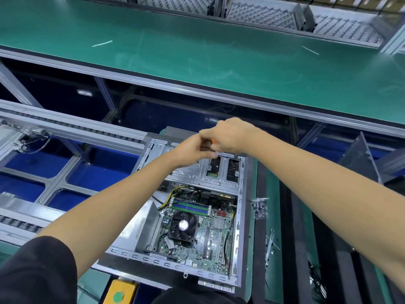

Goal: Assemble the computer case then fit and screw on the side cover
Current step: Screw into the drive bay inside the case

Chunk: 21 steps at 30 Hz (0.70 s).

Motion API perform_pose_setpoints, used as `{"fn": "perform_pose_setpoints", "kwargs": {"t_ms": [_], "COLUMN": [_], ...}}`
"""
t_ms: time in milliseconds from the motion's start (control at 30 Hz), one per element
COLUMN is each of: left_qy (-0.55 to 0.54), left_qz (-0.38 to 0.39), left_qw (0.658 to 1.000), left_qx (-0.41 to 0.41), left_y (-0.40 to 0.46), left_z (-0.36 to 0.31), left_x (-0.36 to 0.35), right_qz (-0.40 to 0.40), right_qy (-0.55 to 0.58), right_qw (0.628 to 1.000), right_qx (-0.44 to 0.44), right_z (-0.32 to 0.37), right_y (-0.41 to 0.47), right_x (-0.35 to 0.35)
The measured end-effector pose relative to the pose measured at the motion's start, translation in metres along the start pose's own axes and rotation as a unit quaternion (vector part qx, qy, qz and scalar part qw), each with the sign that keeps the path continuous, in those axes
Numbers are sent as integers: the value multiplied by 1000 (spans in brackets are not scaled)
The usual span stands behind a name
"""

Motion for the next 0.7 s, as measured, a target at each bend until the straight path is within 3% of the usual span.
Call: {"fn": "perform_pose_setpoints", "kwargs": {"t_ms": [167, 333, 500, 600, 700], "left_qy": [105, 107, 81, 26, 93], "left_qz": [-88, -94, -66, -103, -145], "left_qw": [990, 988, 994, 994, 985], "left_qx": [38, 54, 25, -16, -6], "left_y": [5, 7, 5, 0, -3], "left_z": [-2, 4, -1, -7, -3], "left_x": [0, 2, 5, 9, 9], "right_qz": [-16, -38, -13, -16, -20], "right_qy": [-59, -32, -4, -25, -60], "right_qw": [998, 999, 1000, 999, 997], "right_qx": [-30, -18, 15, -19, -48], "right_z": [-2, 0, 1, -5, -8], "right_y": [2, 0, 0, 2, -1], "right_x": [-1, -1, 1, 3, 2]}}
Point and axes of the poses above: each hand's wrist, its own y-axis towards the middle knuckle, its own x-axis out of the back of the hand, z = x × y, the point moved 7 cm from there along y, towards the middle knuckle, and after that the axes turned 3 degrees about -z, right-handed, at the moved point
